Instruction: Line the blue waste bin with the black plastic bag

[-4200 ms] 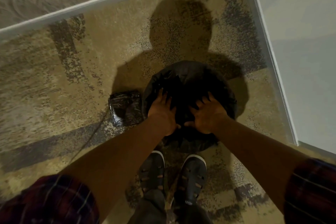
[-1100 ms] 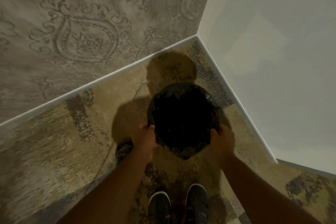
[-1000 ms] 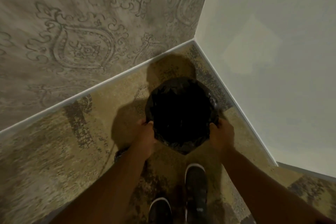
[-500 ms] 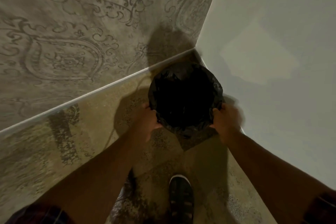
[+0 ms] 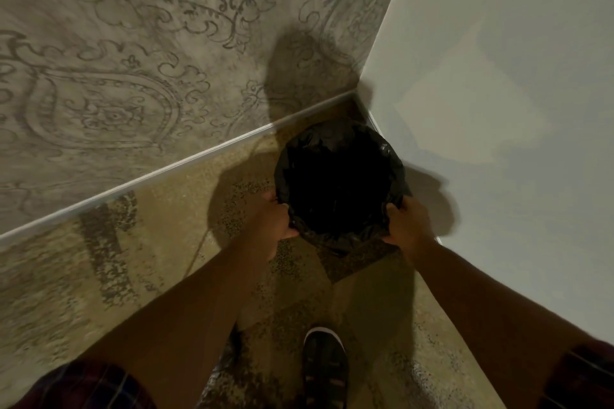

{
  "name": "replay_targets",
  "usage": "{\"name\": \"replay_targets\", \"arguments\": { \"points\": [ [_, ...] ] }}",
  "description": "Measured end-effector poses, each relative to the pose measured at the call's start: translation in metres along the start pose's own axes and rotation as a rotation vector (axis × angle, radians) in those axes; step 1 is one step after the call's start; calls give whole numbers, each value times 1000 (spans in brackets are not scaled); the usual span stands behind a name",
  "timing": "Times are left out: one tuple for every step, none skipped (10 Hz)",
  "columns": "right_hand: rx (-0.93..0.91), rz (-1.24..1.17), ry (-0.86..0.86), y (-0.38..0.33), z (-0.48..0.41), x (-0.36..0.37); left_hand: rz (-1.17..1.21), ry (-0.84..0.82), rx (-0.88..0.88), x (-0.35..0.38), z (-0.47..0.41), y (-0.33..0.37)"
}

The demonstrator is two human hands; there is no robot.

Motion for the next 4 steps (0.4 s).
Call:
{"name": "replay_targets", "arguments": {
  "points": [
    [-136, 146, 8, -8, 10, -7, -126, 22, 41, -4, 7, -3],
    [-234, 255, 43, -13, 28, -15, -301, -34, 122, -7, 26, -10],
    [-315, 306, 18, -22, 55, -21, -392, -79, 160, -17, 55, -17],
    [-413, 438, 3, -35, 83, -28, -479, -72, 237, -31, 86, -13]
  ]
}}
Point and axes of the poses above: each hand's wrist, its own z-axis away from the middle knuckle, its own x-axis out of the palm, y = z × x, the point moved 7 cm from there along -z, towards the middle knuckle, and after that the axes turned 14 degrees about y, right-handed, at the moved point
